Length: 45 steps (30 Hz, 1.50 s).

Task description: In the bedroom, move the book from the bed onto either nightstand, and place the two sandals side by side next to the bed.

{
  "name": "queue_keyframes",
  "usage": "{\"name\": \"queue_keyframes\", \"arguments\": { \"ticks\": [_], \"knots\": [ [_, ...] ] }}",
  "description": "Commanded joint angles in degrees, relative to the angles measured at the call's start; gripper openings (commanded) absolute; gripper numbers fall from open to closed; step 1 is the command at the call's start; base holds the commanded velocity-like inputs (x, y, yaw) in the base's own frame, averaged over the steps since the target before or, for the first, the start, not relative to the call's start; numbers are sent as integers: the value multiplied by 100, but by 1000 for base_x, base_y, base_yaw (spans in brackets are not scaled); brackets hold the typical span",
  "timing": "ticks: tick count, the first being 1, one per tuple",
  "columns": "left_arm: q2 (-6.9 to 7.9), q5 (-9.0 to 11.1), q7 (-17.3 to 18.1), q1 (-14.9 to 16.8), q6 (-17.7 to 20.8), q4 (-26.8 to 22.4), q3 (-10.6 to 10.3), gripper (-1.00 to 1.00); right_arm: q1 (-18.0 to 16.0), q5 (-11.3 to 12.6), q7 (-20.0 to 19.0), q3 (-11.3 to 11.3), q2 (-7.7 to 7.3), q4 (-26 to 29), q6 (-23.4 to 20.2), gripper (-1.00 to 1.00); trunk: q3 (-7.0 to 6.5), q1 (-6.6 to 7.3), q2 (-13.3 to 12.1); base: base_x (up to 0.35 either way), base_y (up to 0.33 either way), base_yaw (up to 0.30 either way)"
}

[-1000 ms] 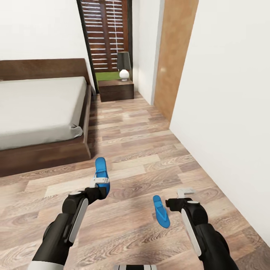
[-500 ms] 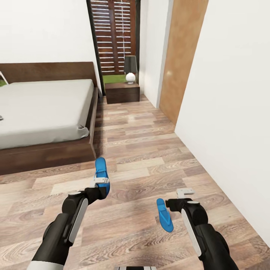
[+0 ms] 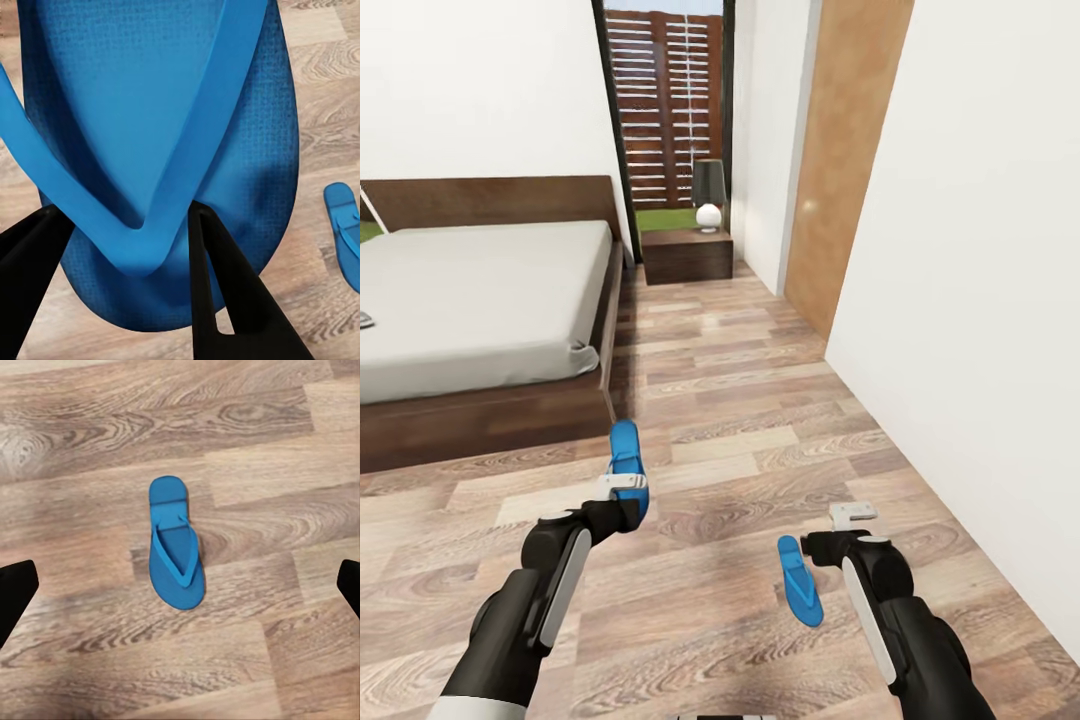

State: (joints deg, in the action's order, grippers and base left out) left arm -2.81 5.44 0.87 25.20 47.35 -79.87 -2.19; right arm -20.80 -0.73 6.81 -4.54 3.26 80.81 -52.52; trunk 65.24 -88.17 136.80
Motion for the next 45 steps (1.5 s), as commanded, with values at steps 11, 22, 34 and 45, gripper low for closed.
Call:
{"name": "queue_keyframes", "arguments": {
  "ticks": [11,22,34,45],
  "knots": [
    [-3,24,-18,-4,35,6,-5,-100,-3,11,22,-35,5,35,-163,100,-96,1,2,0,0,65],
    [1,23,-17,3,68,-27,15,-100,-3,19,5,-34,-1,4,-168,100,-131,1,2,109,0,27],
    [16,-418,-17,-2,73,237,-8,-100,-3,30,-25,1,1,-163,288,100,-42,-109,202,8,0,0],
    [9,-628,-28,-122,75,33,349,-100,-3,26,-272,-14,-8,-1138,825,100,-42,-109,202,0,0,0]
  ]
}}
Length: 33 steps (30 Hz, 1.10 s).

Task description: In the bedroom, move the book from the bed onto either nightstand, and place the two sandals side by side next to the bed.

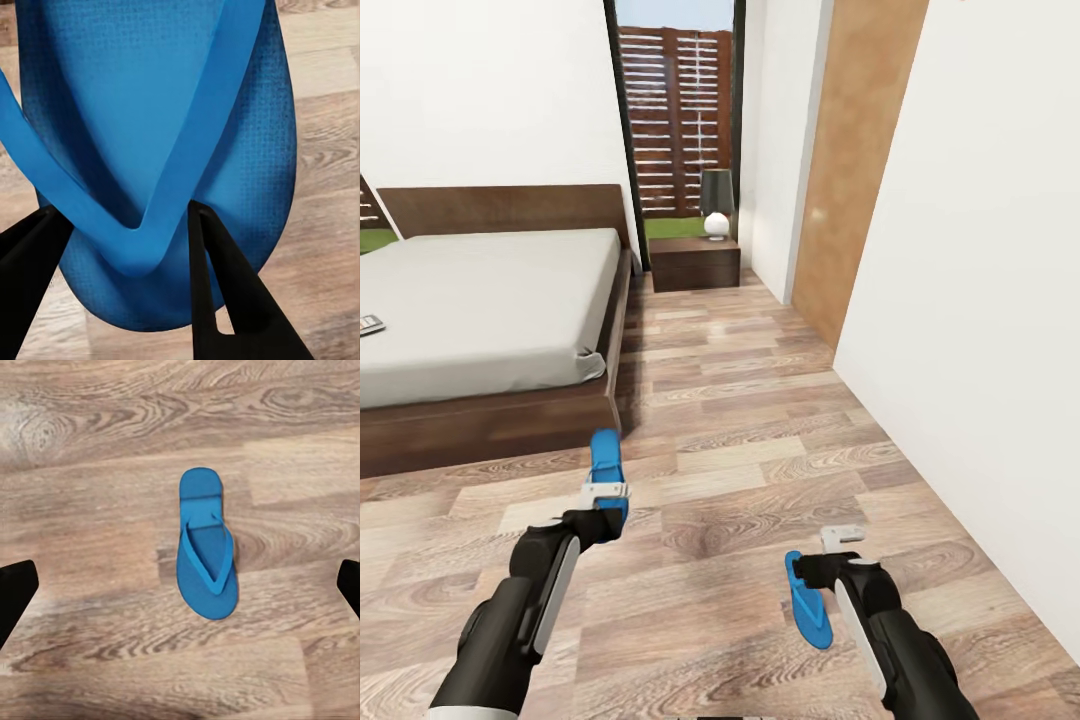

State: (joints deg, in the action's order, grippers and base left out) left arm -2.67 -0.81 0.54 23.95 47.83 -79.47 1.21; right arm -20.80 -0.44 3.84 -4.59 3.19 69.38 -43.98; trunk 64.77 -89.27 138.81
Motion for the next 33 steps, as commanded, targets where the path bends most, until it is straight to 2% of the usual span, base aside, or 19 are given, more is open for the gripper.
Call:
{"name": "queue_keyframes", "arguments": {
  "ticks": [1,7,8,12,13,17,20,21,23,28,32,33],
  "knots": [
    [-18,7,3,-35,29,-113,29,-100,-3,-13,9,-3,-8,-28,-35,100,5,1,2,0,0,0],
    [-34,69,18,-103,158,-466,64,-100,-3,17,-76,18,-288,-204,51,100,5,1,2,0,0,0],
    [-10,93,43,-126,196,-591,107,-100,-3,18,-277,44,-389,-249,128,100,5,1,2,0,0,0],
    [-39,122,53,-127,212,-481,72,-100,-3,22,-252,64,-393,-310,136,100,5,1,2,0,0,0],
    [-31,46,14,-342,174,-765,16,-100,-95,12,-295,218,-466,-757,133,100,5,1,2,0,0,0],
    [-15,41,11,-437,143,-894,-53,-100,-382,42,-310,240,-586,-1357,223,100,5,1,2,0,0,0],
    [-28,44,25,-463,137,-921,-89,-100,-632,42,-325,246,-639,-1869,511,100,5,1,2,0,0,0],
    [-34,45,22,-468,138,-925,-124,-100,-810,36,-328,246,-664,-2168,615,100,5,1,2,0,0,0],
    [-33,45,18,-472,144,-927,-160,-100,-1017,30,-330,243,-682,-2546,764,100,5,1,2,0,0,0],
    [-33,39,8,-474,140,-932,-193,-100,-1735,17,-331,224,-694,-3793,1492,100,5,1,2,0,0,0],
    [-37,37,-2,-473,113,-951,-191,-100,-2321,16,-331,215,-690,-4867,2003,100,77,-87,162,0,0,0],
    [-38,37,-5,-473,106,-952,-191,-100,-2381,16,-331,215,-688,-4987,2064,100,95,-109,203,0,0,0]
  ]
}}
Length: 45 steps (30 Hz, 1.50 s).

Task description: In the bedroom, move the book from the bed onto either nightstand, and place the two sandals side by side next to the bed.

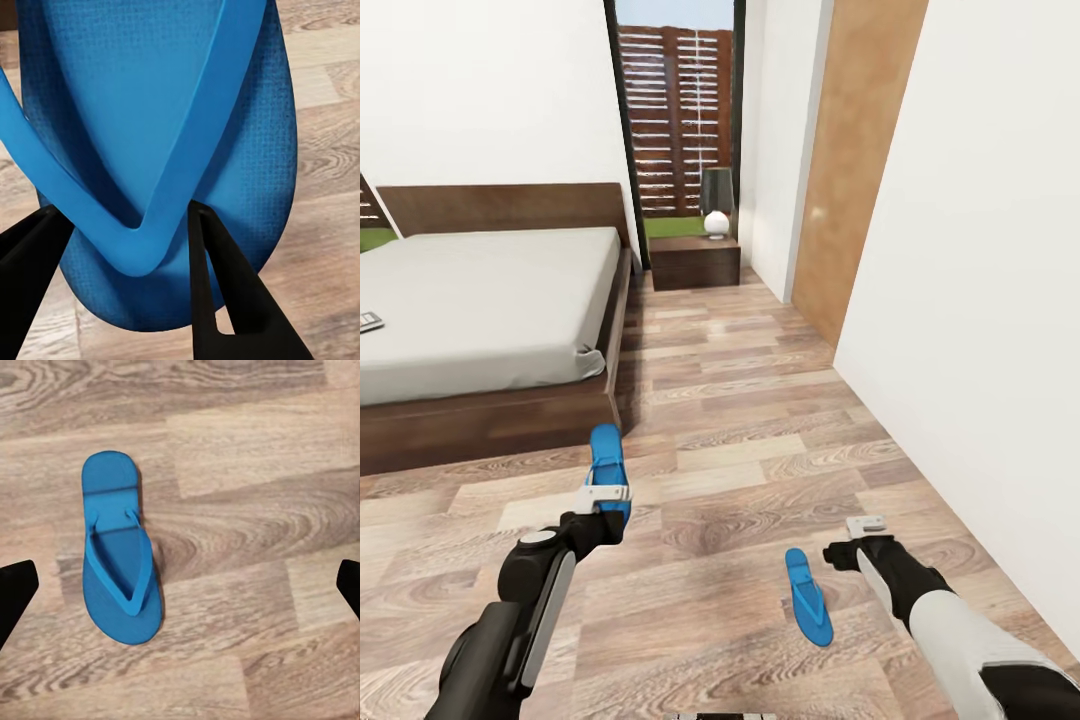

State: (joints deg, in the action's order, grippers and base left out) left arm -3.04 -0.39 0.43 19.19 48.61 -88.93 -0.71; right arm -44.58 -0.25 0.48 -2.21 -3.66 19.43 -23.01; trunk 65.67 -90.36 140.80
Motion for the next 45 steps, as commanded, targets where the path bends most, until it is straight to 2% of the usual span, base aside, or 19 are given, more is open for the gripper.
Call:
{"name": "queue_keyframes", "arguments": {
  "ticks": [1,4,6,9,12,16,24,26,31,35,45],
  "knots": [
    [-2,-4,-7,3,17,-11,2,-100,-90,-5,5,-24,3,-188,57,100,23,-21,44,0,0,0],
    [-1,-4,-144,4,8,-7,7,-100,-193,-13,5,-29,17,-455,166,100,77,-87,164,0,0,0],
    [-6,6,-425,2,31,11,6,-100,-227,-24,10,-35,30,-556,170,100,113,-131,244,0,0,0],
    [-13,39,-616,-1,68,78,-4,-100,-239,-30,16,-47,42,-584,-10,100,179,-139,248,0,0,0],
    [-32,52,-666,-3,90,103,-24,-100,-243,-10,14,-47,36,-525,-147,100,246,-147,252,0,0,0],
    [-52,56,-681,-3,101,111,-156,-100,-244,-1,14,-61,34,-505,-161,100,335,-157,258,0,0,0],
    [-156,50,-685,0,104,109,-235,-100,-244,-36,24,-69,45,-513,-173,100,512,-178,268,0,0,0],
    [-172,47,-685,-1,104,106,-319,-100,-244,-40,32,-69,53,-564,-146,100,556,-183,271,0,0,0],
    [-185,48,-693,1,104,104,-406,-100,-243,-37,42,-66,132,-771,371,100,667,-196,278,0,0,0],
    [-185,48,-694,2,104,104,-418,-100,-244,-35,32,-65,280,-1145,928,100,756,-206,283,0,0,0],
    [-196,56,-694,0,104,112,-477,-100,-244,-50,17,-77,322,-1212,1028,100,977,-232,296,0,0,0]
  ]
}}
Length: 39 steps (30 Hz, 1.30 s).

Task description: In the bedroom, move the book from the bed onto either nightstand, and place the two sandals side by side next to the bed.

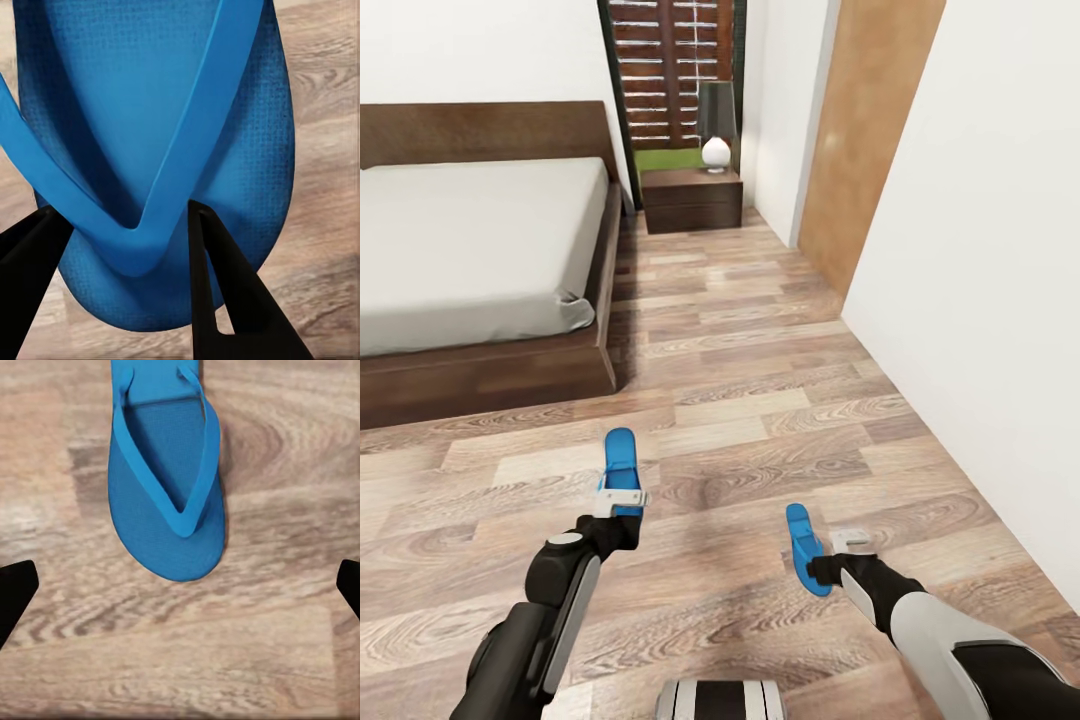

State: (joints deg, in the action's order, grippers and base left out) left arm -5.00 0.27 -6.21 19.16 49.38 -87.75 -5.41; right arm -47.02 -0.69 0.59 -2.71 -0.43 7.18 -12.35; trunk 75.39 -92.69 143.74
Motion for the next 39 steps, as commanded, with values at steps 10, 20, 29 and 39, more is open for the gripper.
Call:
{"name": "queue_keyframes", "arguments": {
  "ticks": [10,20,29,39],
  "knots": [
    [-1,-32,-38,2,27,-5,-149,-100,0,-10,8,-36,-10,11,-35,100,138,-14,10,0,0,0],
    [-1,-26,-41,6,27,-5,-162,-100,0,-18,31,-37,-10,11,-43,100,138,-14,10,228,0,0],
    [-1,-9,-41,2,27,-5,-161,-100,0,-108,0,-221,-18,17,41,100,204,-22,14,47,0,0],
    [-1,-9,-38,5,27,-5,-162,-100,0,-159,-97,-509,-10,14,528,100,426,-48,27,0,0,0]
  ]
}}
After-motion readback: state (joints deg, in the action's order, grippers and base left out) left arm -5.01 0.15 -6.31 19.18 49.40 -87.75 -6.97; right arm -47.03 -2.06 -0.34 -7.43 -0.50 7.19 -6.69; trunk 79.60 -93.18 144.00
